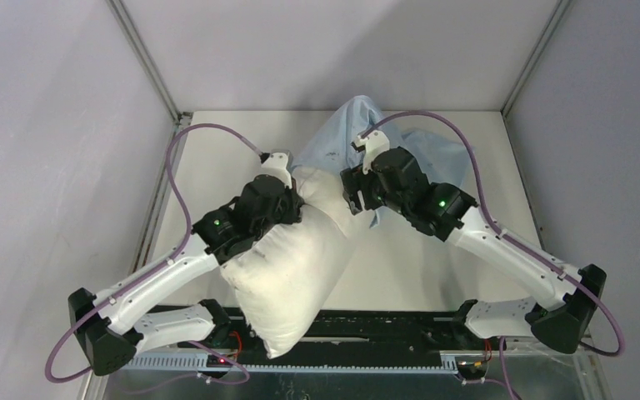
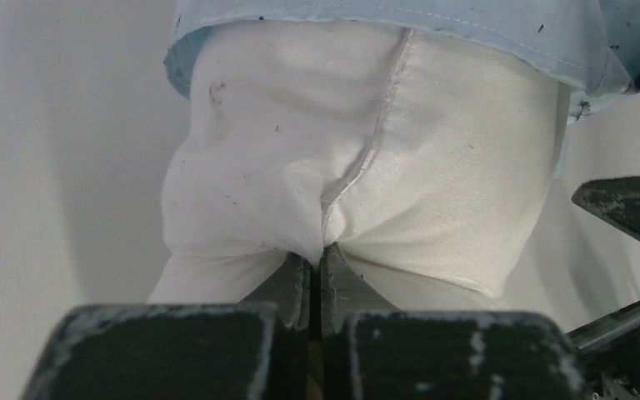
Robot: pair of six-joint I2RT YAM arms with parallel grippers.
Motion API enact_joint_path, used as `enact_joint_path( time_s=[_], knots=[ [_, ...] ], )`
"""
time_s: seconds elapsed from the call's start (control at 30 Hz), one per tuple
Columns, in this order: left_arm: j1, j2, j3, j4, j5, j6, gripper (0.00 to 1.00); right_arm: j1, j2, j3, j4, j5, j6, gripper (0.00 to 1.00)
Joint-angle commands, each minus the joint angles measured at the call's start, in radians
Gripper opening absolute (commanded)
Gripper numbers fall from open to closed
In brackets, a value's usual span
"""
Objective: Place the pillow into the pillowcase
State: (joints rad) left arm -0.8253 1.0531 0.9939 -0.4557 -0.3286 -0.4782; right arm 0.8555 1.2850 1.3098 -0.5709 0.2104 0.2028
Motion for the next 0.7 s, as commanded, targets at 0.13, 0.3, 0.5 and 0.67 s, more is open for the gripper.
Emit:
enact_joint_path(
  time_s=[0.13,0.3,0.5,0.67],
  knots=[
    [0.000,0.027,-0.014,0.023,0.021,0.014,0.00,0.047,-0.130,-0.032,0.162,-0.017,-0.042,0.79],
    [0.005,0.030,-0.010,0.020,0.029,0.015,0.00,0.038,-0.173,-0.034,0.116,0.046,-0.054,0.82],
    [0.006,0.034,0.001,0.014,0.037,0.020,0.00,-0.001,-0.149,-0.133,0.102,0.081,-0.072,0.81],
    [0.008,0.032,0.007,0.009,0.039,0.023,0.00,-0.029,-0.124,-0.215,0.170,0.115,-0.065,0.73]
  ],
)
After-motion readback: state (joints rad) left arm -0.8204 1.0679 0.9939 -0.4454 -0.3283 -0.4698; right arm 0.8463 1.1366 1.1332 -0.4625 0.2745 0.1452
